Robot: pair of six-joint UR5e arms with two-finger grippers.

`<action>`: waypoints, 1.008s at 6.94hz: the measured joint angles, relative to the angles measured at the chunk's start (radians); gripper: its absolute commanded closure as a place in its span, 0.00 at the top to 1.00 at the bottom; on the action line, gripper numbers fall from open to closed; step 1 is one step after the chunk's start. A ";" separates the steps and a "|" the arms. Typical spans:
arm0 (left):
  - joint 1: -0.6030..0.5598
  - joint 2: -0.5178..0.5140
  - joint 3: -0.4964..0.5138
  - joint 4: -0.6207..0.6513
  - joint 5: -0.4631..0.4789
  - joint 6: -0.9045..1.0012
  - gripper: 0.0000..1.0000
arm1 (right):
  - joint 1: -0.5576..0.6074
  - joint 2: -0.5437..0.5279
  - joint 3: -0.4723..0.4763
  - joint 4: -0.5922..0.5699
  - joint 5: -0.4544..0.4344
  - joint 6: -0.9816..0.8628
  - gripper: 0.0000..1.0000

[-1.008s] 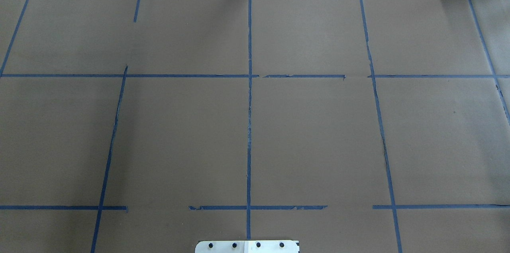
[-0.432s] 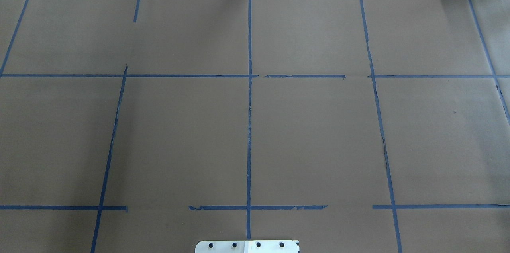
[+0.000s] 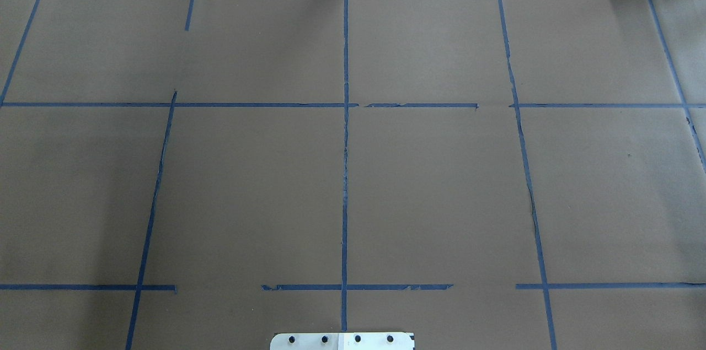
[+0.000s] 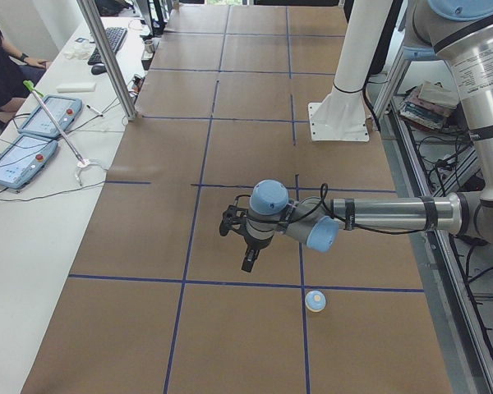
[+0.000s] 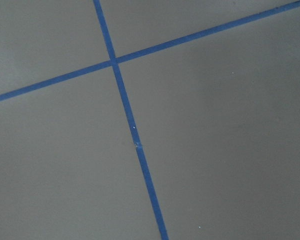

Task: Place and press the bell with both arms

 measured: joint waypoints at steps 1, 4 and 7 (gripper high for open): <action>0.064 0.050 0.004 -0.061 0.003 -0.054 1.00 | 0.000 0.000 0.000 0.000 0.000 0.000 1.00; 0.260 0.147 0.039 -0.144 0.015 -0.088 1.00 | 0.000 0.000 0.000 0.000 -0.001 -0.001 1.00; 0.346 0.162 0.114 -0.154 0.085 -0.086 1.00 | 0.000 0.000 0.000 0.000 -0.002 -0.004 1.00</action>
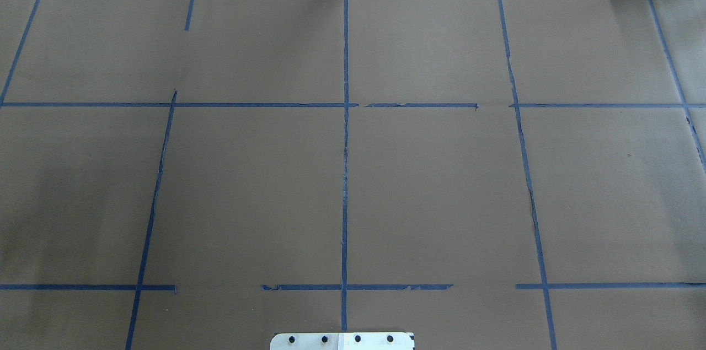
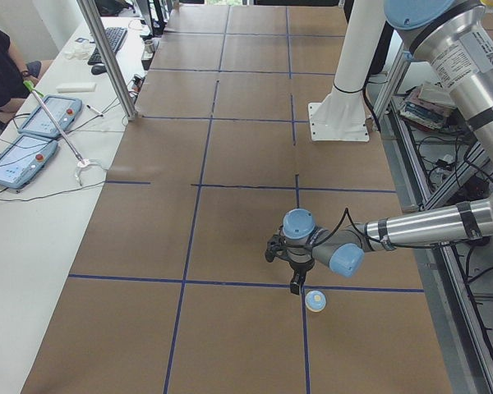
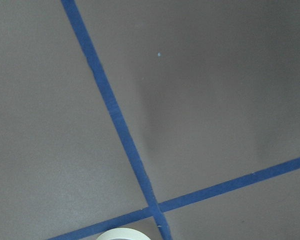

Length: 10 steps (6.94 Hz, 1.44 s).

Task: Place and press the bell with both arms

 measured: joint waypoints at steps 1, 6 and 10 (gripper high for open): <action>0.009 0.000 0.029 -0.008 0.007 0.001 1.00 | 0.000 0.000 0.000 0.000 0.000 -0.001 1.00; 0.072 -0.009 0.120 -0.059 0.007 -0.003 1.00 | 0.000 0.000 0.003 0.002 -0.001 -0.005 1.00; 0.097 -0.042 0.164 -0.060 0.005 -0.004 1.00 | 0.000 0.000 0.007 0.003 -0.001 -0.005 1.00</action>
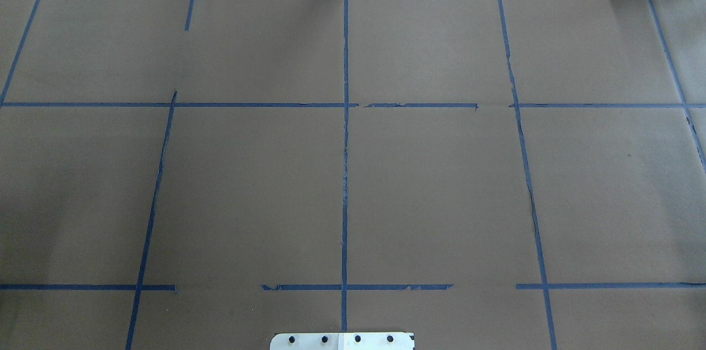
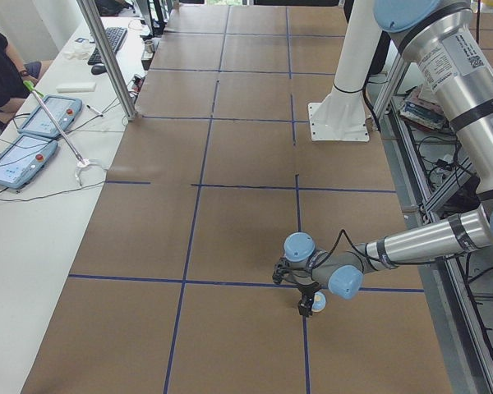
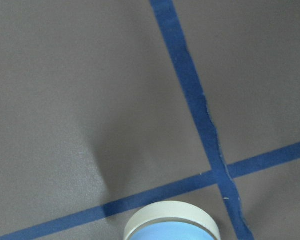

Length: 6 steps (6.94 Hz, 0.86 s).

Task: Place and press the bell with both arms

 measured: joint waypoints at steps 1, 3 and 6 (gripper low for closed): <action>0.006 -0.002 0.004 0.000 -0.002 -0.001 1.00 | 0.000 0.000 0.001 0.000 0.000 0.000 1.00; 0.011 -0.003 0.006 -0.001 -0.005 0.000 0.60 | 0.000 0.000 0.004 0.000 0.000 0.001 1.00; 0.012 0.002 0.005 -0.027 -0.006 -0.003 0.09 | 0.001 -0.004 0.025 -0.001 0.000 0.006 1.00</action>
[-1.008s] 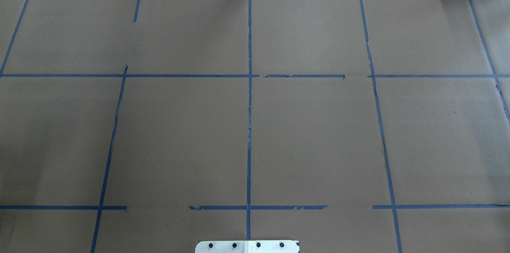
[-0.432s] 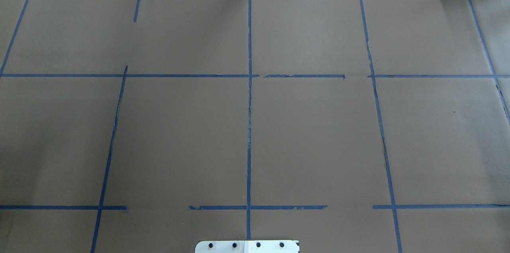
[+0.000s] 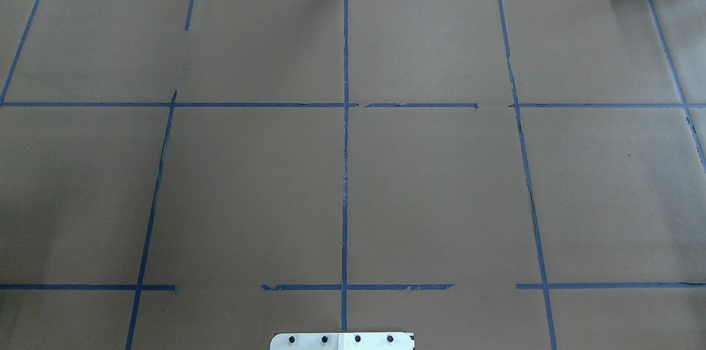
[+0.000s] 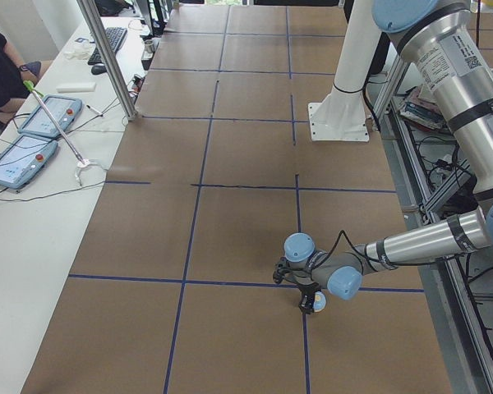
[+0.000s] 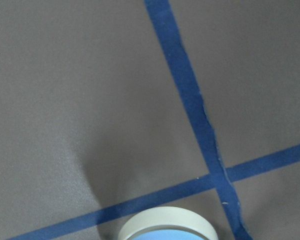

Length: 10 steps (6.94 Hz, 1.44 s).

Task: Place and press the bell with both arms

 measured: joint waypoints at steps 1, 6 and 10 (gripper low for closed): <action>-0.004 0.004 -0.008 -0.017 0.000 0.000 0.08 | 0.000 -0.001 0.009 0.000 0.000 0.002 1.00; -0.228 -0.007 -0.177 -0.026 0.016 -0.034 0.02 | 0.000 -0.002 0.020 -0.001 0.004 0.006 1.00; -0.246 -0.169 -0.370 0.220 0.011 -0.165 0.02 | 0.000 -0.007 0.024 -0.002 0.007 0.006 1.00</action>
